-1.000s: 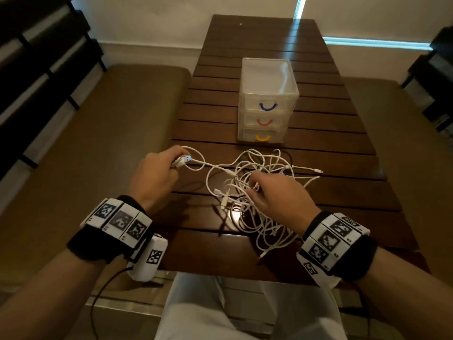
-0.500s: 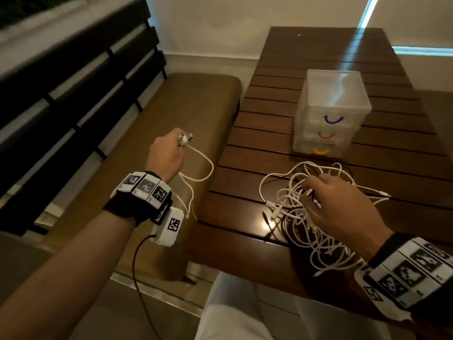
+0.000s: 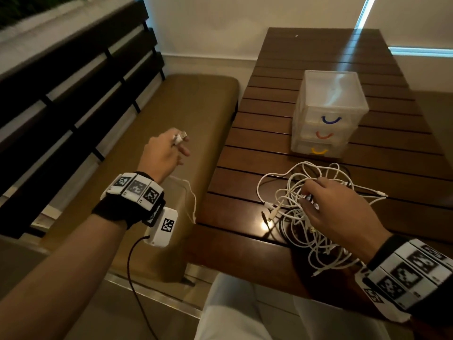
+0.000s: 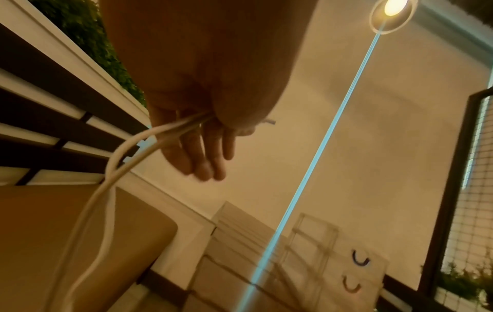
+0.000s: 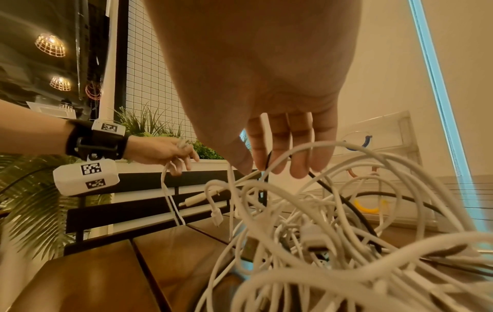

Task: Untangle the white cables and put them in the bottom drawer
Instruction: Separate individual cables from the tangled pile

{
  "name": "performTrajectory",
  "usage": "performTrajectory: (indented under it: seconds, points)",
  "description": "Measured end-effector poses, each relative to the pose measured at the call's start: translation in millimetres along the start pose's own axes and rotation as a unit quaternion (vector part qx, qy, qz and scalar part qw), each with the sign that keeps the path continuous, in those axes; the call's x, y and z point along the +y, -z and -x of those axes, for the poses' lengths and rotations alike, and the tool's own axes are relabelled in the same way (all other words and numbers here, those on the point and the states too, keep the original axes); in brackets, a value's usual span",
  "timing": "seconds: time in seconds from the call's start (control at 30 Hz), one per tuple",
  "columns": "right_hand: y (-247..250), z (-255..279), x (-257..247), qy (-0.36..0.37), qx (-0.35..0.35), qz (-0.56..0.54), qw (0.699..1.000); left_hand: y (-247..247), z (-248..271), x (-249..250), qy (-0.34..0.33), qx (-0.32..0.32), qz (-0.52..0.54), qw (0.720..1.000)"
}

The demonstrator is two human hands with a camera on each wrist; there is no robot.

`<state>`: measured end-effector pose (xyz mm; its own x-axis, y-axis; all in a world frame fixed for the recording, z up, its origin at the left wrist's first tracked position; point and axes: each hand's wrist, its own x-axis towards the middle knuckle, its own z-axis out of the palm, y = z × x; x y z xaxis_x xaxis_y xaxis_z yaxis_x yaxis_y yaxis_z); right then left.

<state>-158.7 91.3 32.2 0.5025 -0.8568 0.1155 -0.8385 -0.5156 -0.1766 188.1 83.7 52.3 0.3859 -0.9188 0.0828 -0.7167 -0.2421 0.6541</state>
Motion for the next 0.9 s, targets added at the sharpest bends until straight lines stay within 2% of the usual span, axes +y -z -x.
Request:
performTrajectory:
  seconds: [0.13,0.2,0.33,0.5,0.57,0.73,0.9]
  points:
    - [4,-1,0,-0.019,-0.009,0.009,1.000,10,2,37,-0.076,0.035,0.029,0.996]
    - [5,-2,-1,-0.022,0.002,0.010,1.000,8,7,55,-0.087,0.019,0.042,0.995]
    - [8,-4,-7,-0.008,0.037,-0.027,0.999,-18,36,77,-0.090,-0.107,0.015,0.990]
    - [19,-8,-27,0.050,0.038,-0.178,0.982,-64,71,91,-0.175,-0.225,-0.097,0.953]
    - [21,-10,-34,0.073,0.024,-0.219,0.973,-74,74,95,-0.196,-0.236,-0.112,0.945]
    - [16,-14,-33,0.073,0.043,-0.279,0.957,-77,79,98,-0.188,-0.238,-0.099,0.948]
    - [17,-12,-46,0.067,0.061,-0.345,0.934,-84,83,91,-0.230,-0.234,-0.163,0.930]
